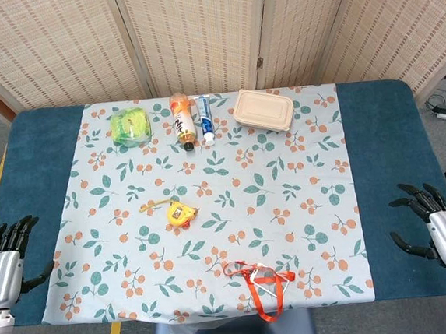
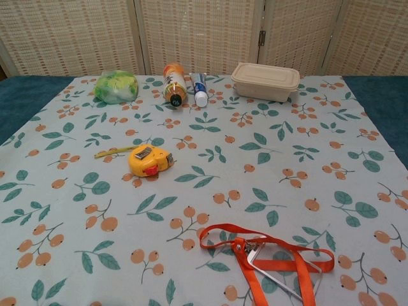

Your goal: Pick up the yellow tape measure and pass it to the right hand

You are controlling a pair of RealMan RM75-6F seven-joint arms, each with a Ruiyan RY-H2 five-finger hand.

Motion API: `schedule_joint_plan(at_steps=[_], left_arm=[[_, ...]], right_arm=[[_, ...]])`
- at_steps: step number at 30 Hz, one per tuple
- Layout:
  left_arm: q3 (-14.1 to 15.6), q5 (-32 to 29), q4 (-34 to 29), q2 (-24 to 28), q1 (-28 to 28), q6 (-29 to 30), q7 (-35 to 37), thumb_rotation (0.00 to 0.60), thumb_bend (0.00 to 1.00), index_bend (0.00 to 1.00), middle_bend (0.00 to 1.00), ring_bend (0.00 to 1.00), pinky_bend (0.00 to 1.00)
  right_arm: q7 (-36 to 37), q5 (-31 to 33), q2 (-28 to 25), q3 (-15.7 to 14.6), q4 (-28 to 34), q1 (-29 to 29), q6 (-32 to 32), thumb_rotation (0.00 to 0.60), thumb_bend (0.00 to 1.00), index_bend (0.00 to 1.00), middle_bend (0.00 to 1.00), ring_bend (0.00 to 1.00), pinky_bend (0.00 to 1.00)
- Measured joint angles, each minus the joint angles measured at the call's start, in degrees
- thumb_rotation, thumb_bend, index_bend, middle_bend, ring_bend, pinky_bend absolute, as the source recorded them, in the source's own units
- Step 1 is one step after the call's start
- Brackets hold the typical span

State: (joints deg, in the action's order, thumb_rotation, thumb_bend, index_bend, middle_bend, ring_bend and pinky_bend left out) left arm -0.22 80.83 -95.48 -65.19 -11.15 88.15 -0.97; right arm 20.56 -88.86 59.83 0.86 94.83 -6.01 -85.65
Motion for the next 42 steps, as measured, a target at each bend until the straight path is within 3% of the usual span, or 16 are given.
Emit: schedule_joint_plan(at_steps=[13,21,27,34,42], left_arm=[[-1.13,1.43,-0.41,-0.92,1.21,-0.55,-0.81,0.6,0.33,0.16,0.14,0.14,0.0],[-2.81,2.4,-0.62,-0.98,-0.87,-2.98,-1.57,0.6,0.33,0.17,0.14,0.14,0.0],[-5.04,4.36,1.0,-2.39,-6.29,-8.23,-2.11,0.6,0.33,0.19,0.15,0.15,0.0],[-7.23,6.87,6.44,-6.25,-16.41,-19.52,-2.15,0.6,0.33,0.14,0.15,0.13,0.0],[-7.16,9.21,14.79,-12.96,-26.09,-31.11,-1.96,0.6,0.33,0.11,0.11,0.09,0.0]], right_arm=[[0.3,-0.61,-1.01,0.72,0.92,-0.04,0.12,0.6,0.33,0.34,0.17,0.17,0.0],[0.34,-0.45,-1.53,1.18,1.32,-0.06,0.29,0.6,0.33,0.34,0.17,0.16,0.0],[0.19,-0.39,-2.28,1.76,2.22,-0.66,0.98,0.6,0.33,0.34,0.17,0.16,0.0],[0.06,-0.04,-2.78,2.03,2.74,-0.87,1.55,0.6,0.33,0.34,0.17,0.16,0.0],[0.69,0.6,-3.0,2.04,2.51,-0.32,1.46,0.6,0.33,0.34,0.17,0.15,0.0]])
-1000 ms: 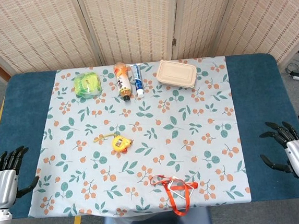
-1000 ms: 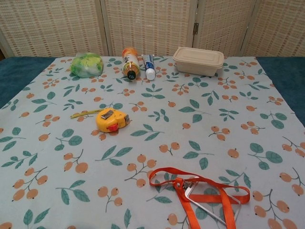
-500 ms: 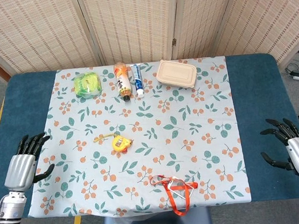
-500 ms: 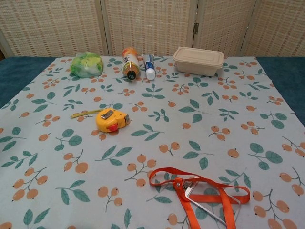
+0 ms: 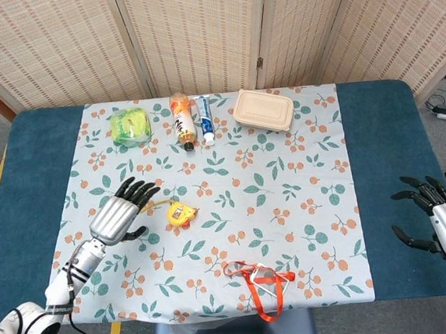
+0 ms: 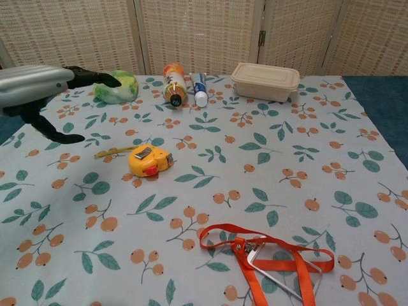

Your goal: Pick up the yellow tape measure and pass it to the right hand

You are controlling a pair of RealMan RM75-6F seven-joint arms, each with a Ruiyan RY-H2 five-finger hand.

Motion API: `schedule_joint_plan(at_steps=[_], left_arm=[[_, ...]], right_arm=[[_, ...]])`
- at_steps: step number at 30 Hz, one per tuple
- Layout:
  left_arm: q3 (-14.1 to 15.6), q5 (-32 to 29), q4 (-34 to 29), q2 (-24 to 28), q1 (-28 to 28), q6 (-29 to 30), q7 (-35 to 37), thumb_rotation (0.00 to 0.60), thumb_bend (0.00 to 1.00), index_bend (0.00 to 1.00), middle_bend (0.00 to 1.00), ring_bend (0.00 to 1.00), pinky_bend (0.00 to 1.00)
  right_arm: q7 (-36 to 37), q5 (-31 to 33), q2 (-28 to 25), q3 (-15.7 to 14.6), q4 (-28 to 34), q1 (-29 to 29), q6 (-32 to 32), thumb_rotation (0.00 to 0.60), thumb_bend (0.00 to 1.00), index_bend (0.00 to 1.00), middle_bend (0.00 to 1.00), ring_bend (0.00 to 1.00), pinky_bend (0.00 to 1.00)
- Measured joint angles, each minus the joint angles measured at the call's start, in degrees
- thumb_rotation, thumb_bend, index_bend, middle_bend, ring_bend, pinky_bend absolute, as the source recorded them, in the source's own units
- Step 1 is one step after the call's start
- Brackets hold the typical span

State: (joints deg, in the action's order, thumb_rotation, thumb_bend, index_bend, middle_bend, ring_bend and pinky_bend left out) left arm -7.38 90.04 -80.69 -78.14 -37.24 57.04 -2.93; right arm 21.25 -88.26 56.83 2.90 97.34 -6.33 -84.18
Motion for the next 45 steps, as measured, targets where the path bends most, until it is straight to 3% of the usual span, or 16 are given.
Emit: schedule_joint_plan(at_steps=[9,22,34,45], left_arm=[[1.16,-0.99,8.5,-7.49,-5.14,-6.41,-3.16,0.6,0.33,0.12,0.11,0.09,0.0],[2.33,-1.1,17.41,-15.05,-9.64,-8.48,-2.23,0.6,0.33,0.2,0.17,0.14,0.0],[1.76,-5.45,22.35,-18.52,-11.82,-12.06,-4.1,0.6,0.33,0.26,0.23,0.16,0.0],[1.7,-8.11,22.92,-18.46,-11.63,-12.29,-4.42,0.6,0.33,0.28,0.27,0.18,0.0]], right_arm=[[0.59,0.46,0.27,0.0,-0.57,0.37,0.15,0.6,0.33,0.34,0.17,0.16,0.0],[0.0,0.74,0.65,0.12,-0.51,0.26,0.93,0.6,0.33,0.34,0.17,0.16,0.0],[0.2,1.62,0.74,0.28,-0.92,0.49,1.36,0.6,0.33,0.34,0.17,0.15,0.0],[-0.04,1.71,1.03,0.35,-1.05,0.36,1.94,0.6,0.33,0.34,0.17,0.15,0.0]])
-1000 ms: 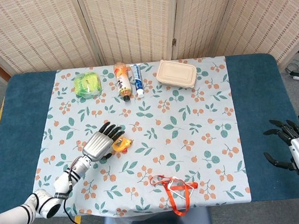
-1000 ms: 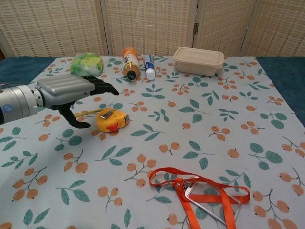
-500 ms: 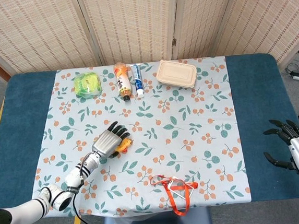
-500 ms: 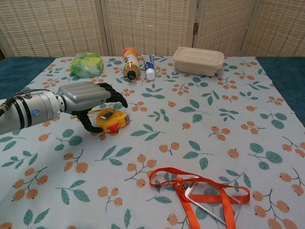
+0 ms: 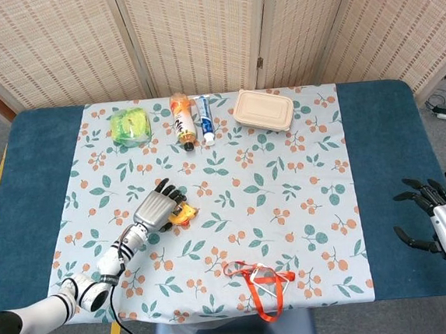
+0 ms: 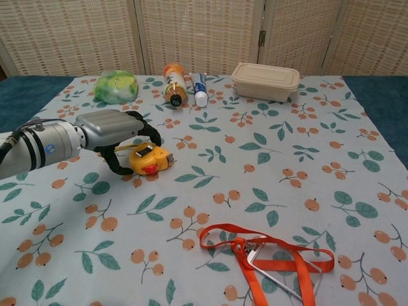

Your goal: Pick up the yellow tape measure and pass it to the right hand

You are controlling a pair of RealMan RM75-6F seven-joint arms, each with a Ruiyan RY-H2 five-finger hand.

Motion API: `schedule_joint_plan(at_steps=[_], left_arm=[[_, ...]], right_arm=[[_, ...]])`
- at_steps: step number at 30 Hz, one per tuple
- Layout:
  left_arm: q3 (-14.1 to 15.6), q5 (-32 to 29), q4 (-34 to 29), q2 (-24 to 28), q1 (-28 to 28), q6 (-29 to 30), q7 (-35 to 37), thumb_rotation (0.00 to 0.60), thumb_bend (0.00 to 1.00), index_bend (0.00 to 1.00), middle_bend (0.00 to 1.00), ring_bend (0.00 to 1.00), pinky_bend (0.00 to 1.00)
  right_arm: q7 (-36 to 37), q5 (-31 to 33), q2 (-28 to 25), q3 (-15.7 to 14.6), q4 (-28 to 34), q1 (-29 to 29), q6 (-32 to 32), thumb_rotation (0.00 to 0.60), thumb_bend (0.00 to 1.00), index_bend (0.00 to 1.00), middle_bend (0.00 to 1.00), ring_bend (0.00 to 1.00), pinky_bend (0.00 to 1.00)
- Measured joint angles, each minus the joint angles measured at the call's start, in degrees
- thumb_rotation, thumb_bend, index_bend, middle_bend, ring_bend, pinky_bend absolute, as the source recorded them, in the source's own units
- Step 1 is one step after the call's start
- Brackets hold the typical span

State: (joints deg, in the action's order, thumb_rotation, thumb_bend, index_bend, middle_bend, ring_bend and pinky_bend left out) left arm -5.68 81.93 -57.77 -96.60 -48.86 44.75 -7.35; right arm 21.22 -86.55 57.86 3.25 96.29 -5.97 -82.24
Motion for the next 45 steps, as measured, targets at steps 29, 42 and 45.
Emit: schedule_joint_plan(at_steps=[29,42,45], left_arm=[[-5.05,-7.64,-19.48,3.59,2.41,5.35,4.81,0.6,0.34,0.56,0.55,0.4,0.0],[-7.78,-15.66,-37.92,5.16,2.99,12.96,-11.45,0.6,0.34,0.56,0.55,0.41,0.0],[-7.97,-16.79,-39.12,4.32,2.7,14.25,-13.9,0.6,0.34,0.56,0.55,0.41,0.0]], right_arm=[[-4.23,-1.98,1.42,1.91,8.04,-5.68,5.46,0.6,0.33,0.41,0.16,0.12,0.0],[-15.67,8.82,7.79,6.99,15.99,-18.31,20.66,0.6,0.33,0.47,0.13,0.07,0.0],[-19.72,13.58,9.88,8.22,16.83,-20.91,22.57,0.6,0.33,0.47,0.13,0.07,0.0]])
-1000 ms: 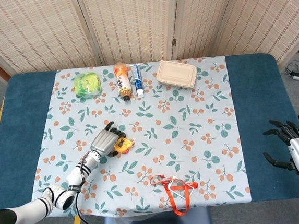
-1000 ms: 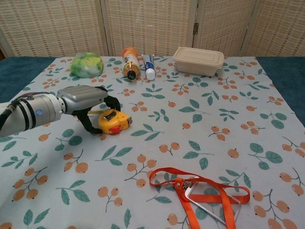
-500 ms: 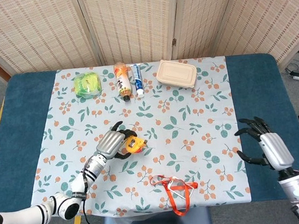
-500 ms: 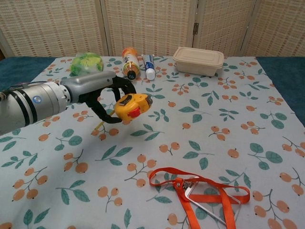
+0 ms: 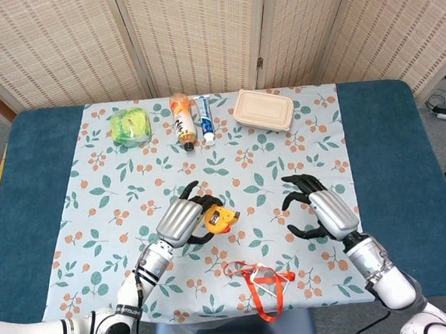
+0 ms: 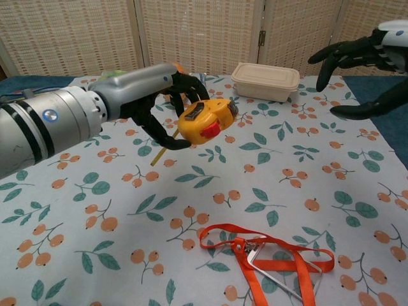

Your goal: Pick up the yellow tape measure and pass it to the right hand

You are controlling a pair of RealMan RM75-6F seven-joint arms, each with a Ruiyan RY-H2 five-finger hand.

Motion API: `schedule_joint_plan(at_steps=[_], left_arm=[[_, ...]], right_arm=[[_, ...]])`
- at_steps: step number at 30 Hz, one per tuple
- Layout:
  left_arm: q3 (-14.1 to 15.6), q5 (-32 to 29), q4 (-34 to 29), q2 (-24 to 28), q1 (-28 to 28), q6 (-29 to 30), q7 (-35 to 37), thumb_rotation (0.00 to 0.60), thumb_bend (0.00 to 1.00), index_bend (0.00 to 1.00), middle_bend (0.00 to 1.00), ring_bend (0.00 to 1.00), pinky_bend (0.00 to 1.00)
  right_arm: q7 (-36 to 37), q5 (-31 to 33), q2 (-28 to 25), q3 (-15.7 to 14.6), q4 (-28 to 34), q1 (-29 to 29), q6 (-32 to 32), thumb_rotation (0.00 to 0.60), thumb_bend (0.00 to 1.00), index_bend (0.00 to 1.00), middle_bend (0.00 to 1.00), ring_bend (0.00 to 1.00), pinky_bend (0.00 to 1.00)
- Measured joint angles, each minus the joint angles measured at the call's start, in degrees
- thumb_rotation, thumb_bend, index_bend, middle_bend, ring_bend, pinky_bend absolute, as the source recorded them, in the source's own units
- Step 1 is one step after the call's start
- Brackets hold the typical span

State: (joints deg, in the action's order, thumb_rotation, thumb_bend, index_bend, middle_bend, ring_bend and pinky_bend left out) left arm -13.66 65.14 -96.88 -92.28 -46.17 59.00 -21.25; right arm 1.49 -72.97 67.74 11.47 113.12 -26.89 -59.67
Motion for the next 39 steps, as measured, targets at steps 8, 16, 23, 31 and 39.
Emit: schedule_joint_plan(at_steps=[8,16,23,31,39], left_arm=[[0.4,-2.6,-1.05,-2.59,-0.6,2.11,-4.24,0.6,0.34,0.56,0.55,0.41,0.0],[0.47,-3.24,-1.5,-4.13,-1.12,3.44,-5.99,0.6,0.34,0.56,0.55,0.41,0.0],[0.62,-3.23,-1.9,-4.4,-1.09,4.21,-6.37,0.6,0.34,0.56,0.55,0.41,0.0],[0.43,-3.23,-2.68,-4.78,-1.45,4.63,-7.15,0.6,0.34,0.56,0.55,0.41,0.0],[0.57,-3.56,-2.28,-5.19,-1.68,4.84,-7.85,0.6,0.34,0.56,0.55,0.41,0.0]], right_arm=[[-8.18,10.81,5.34,2.59,0.87,-6.52,2.79,0.6,0.33,0.47,0.12,0.09,0.0],[-11.97,15.29,9.04,3.25,-0.12,-10.16,3.17,0.6,0.33,0.49,0.12,0.09,0.0],[-13.0,17.45,10.22,2.9,-1.05,-11.38,2.63,0.6,0.33,0.49,0.13,0.09,0.0],[-12.39,17.72,10.46,2.11,-1.24,-11.9,2.79,0.6,0.33,0.5,0.14,0.09,0.0],[-11.64,17.13,9.96,1.29,-0.91,-11.73,2.54,0.6,0.33,0.53,0.15,0.08,0.0]])
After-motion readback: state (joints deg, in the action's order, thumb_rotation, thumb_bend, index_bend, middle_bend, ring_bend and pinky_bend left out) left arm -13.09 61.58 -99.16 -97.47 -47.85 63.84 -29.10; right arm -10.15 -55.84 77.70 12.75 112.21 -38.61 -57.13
